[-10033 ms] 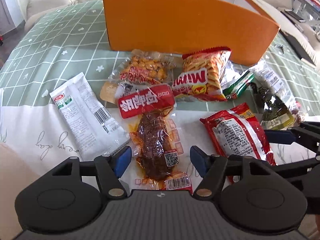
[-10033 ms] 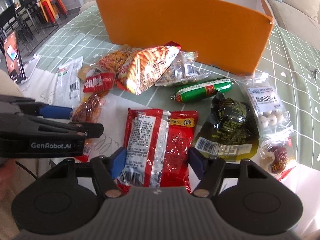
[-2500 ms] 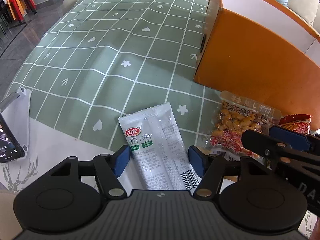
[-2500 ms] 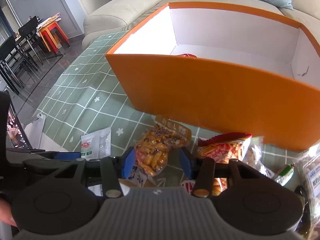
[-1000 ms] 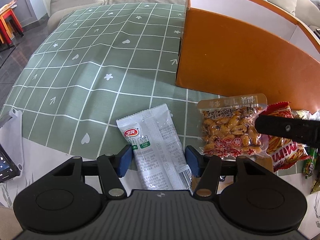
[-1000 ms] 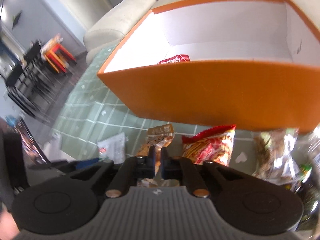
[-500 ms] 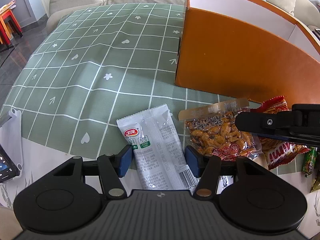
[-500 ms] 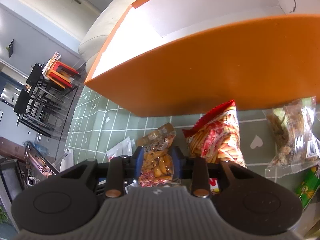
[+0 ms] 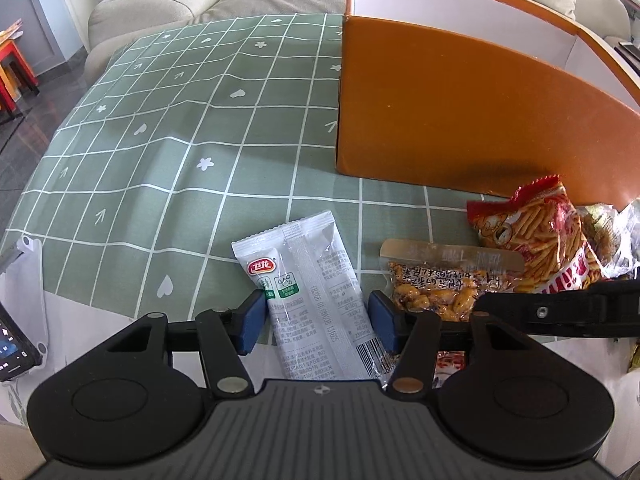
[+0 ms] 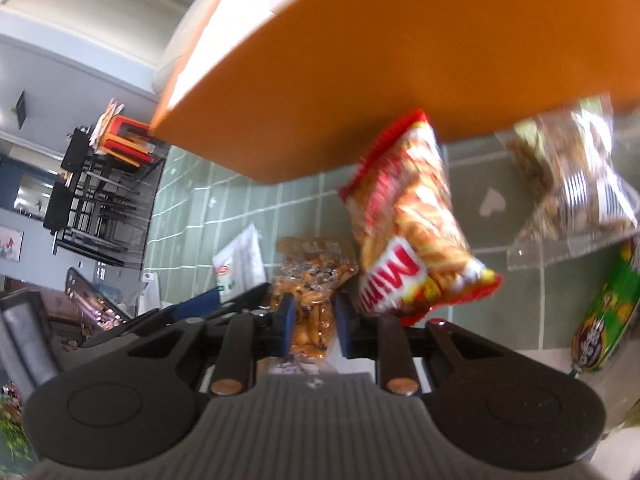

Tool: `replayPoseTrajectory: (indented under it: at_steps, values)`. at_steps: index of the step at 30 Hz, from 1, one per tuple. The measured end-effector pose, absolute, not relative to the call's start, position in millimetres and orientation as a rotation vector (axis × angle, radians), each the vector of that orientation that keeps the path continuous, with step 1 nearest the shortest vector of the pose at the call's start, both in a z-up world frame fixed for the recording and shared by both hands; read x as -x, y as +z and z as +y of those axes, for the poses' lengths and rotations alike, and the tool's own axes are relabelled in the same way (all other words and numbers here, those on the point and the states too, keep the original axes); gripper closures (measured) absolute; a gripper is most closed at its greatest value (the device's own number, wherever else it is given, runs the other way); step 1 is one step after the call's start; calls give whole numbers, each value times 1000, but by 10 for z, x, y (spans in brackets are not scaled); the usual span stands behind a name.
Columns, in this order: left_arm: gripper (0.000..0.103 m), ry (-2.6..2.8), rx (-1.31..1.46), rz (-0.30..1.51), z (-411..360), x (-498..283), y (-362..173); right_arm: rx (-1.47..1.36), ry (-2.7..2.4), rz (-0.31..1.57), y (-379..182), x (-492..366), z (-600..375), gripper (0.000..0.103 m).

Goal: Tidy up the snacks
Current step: 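Lift the clear peanut bag off the table with the right tool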

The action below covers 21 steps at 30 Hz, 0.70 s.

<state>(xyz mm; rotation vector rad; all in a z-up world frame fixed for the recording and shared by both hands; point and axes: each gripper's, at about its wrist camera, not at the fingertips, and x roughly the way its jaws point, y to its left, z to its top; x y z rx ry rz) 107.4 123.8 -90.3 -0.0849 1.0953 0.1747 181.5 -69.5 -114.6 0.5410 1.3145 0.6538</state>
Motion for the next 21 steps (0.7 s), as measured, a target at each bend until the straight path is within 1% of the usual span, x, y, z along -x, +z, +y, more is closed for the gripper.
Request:
replayPoseTrajectory:
  at_steps: [3,6,7,9,11,14,18,19,21]
  values:
    - [40,174,90,1096,1246,-1080,-903,-544,648,1291,-1122,-1793,-703,84]
    - [39,170,91,1096,1241,-1083,-903,-496,671,1226,-969,-1756,-694,90]
    - [39,168,90,1096,1234,-1084,-904,-486,681,1201,-902,-1748,-697,97]
    - [37,162,102,1099,1226,-1090,-906,-443,695,1159,-775,-1738,-682,99]
    - [34,169,109,1103,1235,-1091,-912,-346,690,1110,-650,-1697,-625,103]
    - [34,164,131,1109,1260,-1082,-906,-228,691,1063,-519,-1639,-564,103]
    - [33,142,120,1112,1228,-1060,-903,-158,670,1031,-449,-1610,-516,103]
    - [31,134,114,1113,1211,-1057,-903,-126,656,1016,-436,-1601,-489,103]
    - [29,111,95,1115,1158,-1055,-910,-78,640,988,-405,-1578,-460,103]
